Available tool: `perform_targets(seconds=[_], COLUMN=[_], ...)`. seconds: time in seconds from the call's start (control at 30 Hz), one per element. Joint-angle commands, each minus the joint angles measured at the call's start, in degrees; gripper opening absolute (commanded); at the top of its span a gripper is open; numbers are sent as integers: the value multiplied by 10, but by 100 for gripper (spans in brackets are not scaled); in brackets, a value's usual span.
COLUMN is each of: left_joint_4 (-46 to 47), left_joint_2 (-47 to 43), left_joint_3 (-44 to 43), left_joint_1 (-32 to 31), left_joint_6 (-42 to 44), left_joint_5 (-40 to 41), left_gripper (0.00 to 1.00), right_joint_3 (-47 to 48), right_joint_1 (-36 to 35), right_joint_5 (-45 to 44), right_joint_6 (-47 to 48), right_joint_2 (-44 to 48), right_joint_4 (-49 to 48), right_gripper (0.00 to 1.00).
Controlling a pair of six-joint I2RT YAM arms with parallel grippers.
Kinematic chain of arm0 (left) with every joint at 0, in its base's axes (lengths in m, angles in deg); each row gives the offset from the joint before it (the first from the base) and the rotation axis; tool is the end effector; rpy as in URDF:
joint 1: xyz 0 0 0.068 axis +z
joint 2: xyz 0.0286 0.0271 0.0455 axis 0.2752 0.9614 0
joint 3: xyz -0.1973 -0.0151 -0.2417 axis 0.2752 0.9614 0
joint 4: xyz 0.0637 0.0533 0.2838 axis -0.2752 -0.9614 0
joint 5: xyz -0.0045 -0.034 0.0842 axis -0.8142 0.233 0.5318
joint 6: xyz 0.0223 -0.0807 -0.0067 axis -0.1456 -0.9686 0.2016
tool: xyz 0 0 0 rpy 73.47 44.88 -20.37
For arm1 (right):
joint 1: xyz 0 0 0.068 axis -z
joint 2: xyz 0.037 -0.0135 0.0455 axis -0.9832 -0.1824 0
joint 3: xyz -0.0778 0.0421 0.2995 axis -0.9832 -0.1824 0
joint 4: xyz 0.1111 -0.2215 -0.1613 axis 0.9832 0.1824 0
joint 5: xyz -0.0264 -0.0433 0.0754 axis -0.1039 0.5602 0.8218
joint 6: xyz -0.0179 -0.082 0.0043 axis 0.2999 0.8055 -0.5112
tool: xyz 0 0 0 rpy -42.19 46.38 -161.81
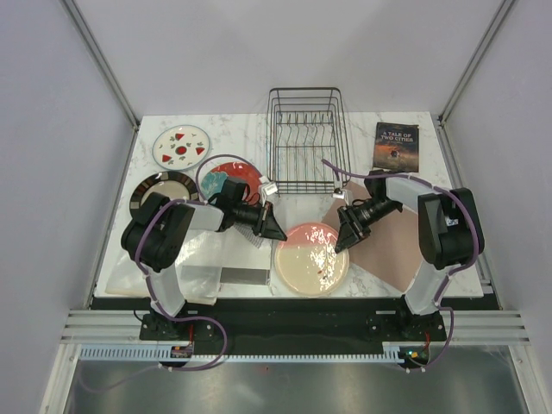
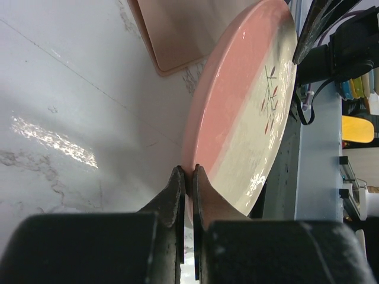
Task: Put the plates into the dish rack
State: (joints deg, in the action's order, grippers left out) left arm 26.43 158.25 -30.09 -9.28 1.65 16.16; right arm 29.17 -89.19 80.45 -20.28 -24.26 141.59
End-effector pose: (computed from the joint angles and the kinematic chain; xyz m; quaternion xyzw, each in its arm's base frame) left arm 0.3137 -0.2185 0.1181 0.2898 0.7674 -0.5440 0.1765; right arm 0.3044 0.1127 0.1546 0.2513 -0.8502 -0.4625 0.0139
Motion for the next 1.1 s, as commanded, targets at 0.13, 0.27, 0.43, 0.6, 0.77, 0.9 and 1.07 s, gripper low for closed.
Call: perform_targets(seconds=[0.13, 0.27, 0.43, 0.6, 0.77, 0.9, 1.07], left_joint_4=[59, 73, 75, 55, -51, -154, -270], left_joint_2=[-7, -11, -17, -35, -124, -243, -331], left_joint_3=[-30, -27, -24, -23, -28, -44, -79], left_joint_1=[-2, -2, -2, -1, 31, 73, 81], left_joint_6=[-29, -39, -43, -44, 14, 85, 168], left_joint_5=[-31, -29, -30, -13, 27, 86, 251], left_gripper=[2, 2, 2, 20, 43, 48, 68], right_joint_3=[28, 25, 29, 43, 98, 223, 455], right_joint_1=[-16, -36, -51, -49, -24, -23, -23], right_joint_5=[46, 45, 29, 2, -22, -19, -65], right_joint_6=[11, -18, -37, -36, 4, 59, -81], right_joint_2=[-1, -6, -5, 24, 80, 115, 133], right_joint_4=[2, -24, -43, -26, 52, 164, 62], right_gripper=[44, 45, 27, 0, 0, 0, 0])
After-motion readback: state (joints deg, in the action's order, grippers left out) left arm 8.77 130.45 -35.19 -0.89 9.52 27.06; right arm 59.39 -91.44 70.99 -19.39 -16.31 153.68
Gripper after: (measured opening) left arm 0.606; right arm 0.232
